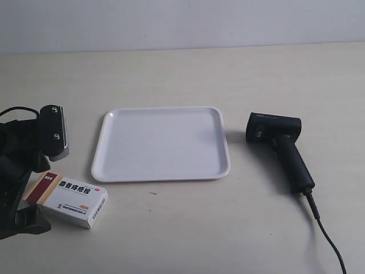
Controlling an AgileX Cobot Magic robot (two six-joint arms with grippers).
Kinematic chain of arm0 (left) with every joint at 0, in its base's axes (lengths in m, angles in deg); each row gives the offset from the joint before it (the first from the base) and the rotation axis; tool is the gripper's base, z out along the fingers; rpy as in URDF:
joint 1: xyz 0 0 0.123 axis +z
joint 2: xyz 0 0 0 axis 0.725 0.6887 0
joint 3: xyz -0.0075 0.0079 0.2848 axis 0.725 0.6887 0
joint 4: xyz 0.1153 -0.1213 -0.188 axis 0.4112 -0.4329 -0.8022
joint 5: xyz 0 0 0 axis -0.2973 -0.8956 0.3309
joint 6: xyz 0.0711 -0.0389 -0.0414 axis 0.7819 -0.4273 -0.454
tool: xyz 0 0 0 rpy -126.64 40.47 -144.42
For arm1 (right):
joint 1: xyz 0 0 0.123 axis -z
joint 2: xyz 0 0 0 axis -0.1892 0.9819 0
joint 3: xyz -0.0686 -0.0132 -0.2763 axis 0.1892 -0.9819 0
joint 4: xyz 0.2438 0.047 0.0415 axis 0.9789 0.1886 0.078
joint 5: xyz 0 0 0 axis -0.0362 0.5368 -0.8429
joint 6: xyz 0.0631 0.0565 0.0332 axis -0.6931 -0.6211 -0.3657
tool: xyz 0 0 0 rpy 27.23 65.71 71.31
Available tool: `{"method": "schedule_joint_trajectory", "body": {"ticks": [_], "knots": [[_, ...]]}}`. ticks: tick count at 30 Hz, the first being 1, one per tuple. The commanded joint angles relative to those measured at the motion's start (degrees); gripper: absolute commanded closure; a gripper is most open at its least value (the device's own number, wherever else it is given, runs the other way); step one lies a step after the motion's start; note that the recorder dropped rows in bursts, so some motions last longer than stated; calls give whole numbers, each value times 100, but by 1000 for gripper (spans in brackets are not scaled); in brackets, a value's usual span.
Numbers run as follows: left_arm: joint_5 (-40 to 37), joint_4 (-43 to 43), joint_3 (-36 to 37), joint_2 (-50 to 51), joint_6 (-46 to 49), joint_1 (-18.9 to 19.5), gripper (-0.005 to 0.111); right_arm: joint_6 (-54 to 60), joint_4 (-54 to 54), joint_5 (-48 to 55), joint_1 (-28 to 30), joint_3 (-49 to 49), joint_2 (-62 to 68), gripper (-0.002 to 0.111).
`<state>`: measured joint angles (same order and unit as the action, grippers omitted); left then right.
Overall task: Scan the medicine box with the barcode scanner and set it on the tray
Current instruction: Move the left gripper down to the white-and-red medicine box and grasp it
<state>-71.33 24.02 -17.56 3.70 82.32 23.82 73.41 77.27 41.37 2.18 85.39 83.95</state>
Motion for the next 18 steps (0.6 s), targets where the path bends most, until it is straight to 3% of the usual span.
{"method": "schedule_joint_trajectory", "body": {"ticks": [1,7,15,18], "knots": [[732,4,-28,281,634,-31,2,45,-9,78,40,-24,-35,107],[1479,135,-28,858,1163,-31,2,45,-9,90,40,-24,-35,107],[1537,135,-28,1431,1384,-31,2,45,-9,90,40,-24,-35,107],[1525,135,-28,1535,1384,-31,12,32,-9,87,40,-24,-35,107]]}}
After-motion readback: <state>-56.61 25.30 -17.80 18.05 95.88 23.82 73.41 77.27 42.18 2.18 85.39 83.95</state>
